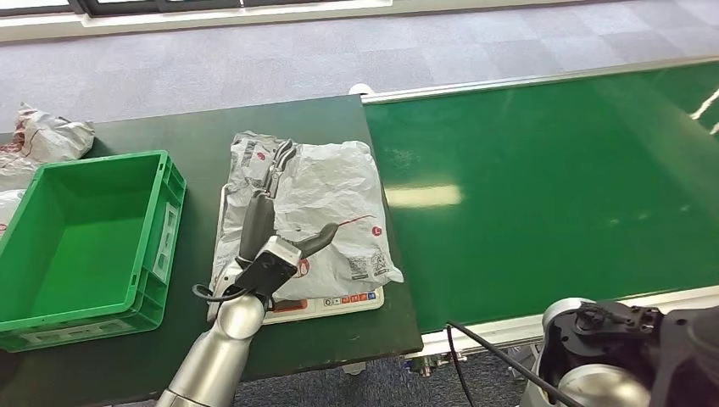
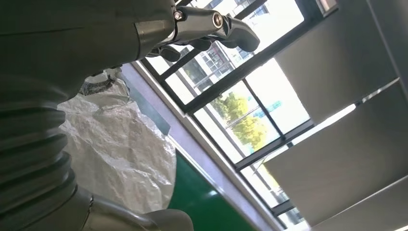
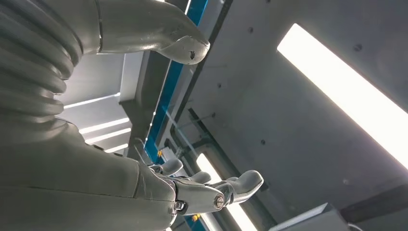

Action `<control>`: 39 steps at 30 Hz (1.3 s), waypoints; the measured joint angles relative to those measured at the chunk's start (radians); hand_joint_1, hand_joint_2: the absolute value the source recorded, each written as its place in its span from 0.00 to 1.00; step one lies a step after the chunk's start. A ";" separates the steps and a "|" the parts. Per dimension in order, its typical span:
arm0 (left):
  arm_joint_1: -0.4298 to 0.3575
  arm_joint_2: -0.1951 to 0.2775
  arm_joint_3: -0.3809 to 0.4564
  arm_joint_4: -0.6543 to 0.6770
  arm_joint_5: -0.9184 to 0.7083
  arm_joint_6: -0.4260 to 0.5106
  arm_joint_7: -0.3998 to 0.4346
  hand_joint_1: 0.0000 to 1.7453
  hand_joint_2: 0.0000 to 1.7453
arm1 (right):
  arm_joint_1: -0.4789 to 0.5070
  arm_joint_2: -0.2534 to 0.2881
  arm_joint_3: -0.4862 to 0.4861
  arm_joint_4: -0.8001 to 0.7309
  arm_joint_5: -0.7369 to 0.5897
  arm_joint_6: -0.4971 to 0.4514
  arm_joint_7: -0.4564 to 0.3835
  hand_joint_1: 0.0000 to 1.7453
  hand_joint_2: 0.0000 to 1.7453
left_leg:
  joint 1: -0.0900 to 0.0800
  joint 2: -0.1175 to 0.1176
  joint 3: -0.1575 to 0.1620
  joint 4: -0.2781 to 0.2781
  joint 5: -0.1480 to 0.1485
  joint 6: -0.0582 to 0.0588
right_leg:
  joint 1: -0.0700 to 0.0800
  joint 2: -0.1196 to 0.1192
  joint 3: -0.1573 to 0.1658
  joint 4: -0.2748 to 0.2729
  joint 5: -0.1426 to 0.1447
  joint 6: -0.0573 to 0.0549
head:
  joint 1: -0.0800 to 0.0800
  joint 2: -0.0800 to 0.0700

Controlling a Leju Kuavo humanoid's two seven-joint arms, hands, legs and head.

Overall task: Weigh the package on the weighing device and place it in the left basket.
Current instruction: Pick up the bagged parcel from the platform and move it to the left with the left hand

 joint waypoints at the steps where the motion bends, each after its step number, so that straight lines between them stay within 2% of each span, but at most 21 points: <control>1: -0.029 -0.001 -0.006 0.044 -0.041 -0.001 0.015 0.00 1.00 | 0.000 0.000 0.012 0.000 0.002 0.000 0.001 0.00 1.00 | 0.000 0.000 0.000 0.000 0.000 0.000 | 0.000 0.000 0.000 0.000 0.000 0.000 | 0.000 0.000; 7: -0.194 -0.023 -0.070 0.377 -0.323 -0.052 0.114 0.00 1.00 | -0.008 0.000 0.082 0.015 -0.038 0.002 -0.001 0.00 1.00 | 0.000 0.001 0.000 0.000 0.000 0.000 | 0.000 0.001 0.001 0.000 0.001 0.000 | 0.000 0.000; 12: -0.248 -0.040 -0.135 0.585 -0.398 -0.280 0.071 0.00 1.00 | -0.012 0.000 0.095 0.054 -0.080 0.003 -0.001 0.00 1.00 | 0.000 0.001 0.000 0.000 0.000 0.000 | 0.000 0.001 0.000 0.000 0.000 0.000 | 0.000 0.000; 17: -0.298 -0.057 -0.165 0.694 -0.397 -0.329 0.045 0.00 1.00 | -0.011 0.000 0.092 0.077 -0.063 0.003 -0.001 0.00 1.00 | 0.000 -0.001 -0.001 0.000 0.000 0.000 | 0.000 0.000 0.000 0.000 0.000 0.000 | 0.000 0.000; 28: -0.329 -0.073 -0.175 0.757 -0.396 -0.339 0.040 0.00 1.00 | -0.010 0.000 0.091 0.089 -0.046 0.003 -0.001 0.00 1.00 | 0.000 -0.002 0.000 0.000 0.000 0.000 | 0.000 -0.001 0.002 0.000 0.000 0.000 | 0.000 0.000; 32: -0.331 -0.073 -0.177 0.764 -0.385 -0.339 0.018 1.00 1.00 | -0.009 0.000 0.091 0.094 -0.039 0.003 -0.001 0.00 1.00 | 0.000 -0.002 0.000 0.000 0.000 0.000 | 0.000 -0.002 0.002 0.000 0.000 0.000 | 0.000 0.000; 39: -0.341 -0.073 -0.176 0.767 -0.336 -0.333 -0.024 1.00 1.00 | -0.007 0.000 0.086 0.103 -0.038 0.003 -0.001 0.00 1.00 | 0.000 -0.005 0.000 0.000 0.001 0.001 | -0.001 -0.005 0.003 0.000 0.000 0.000 | 0.000 0.000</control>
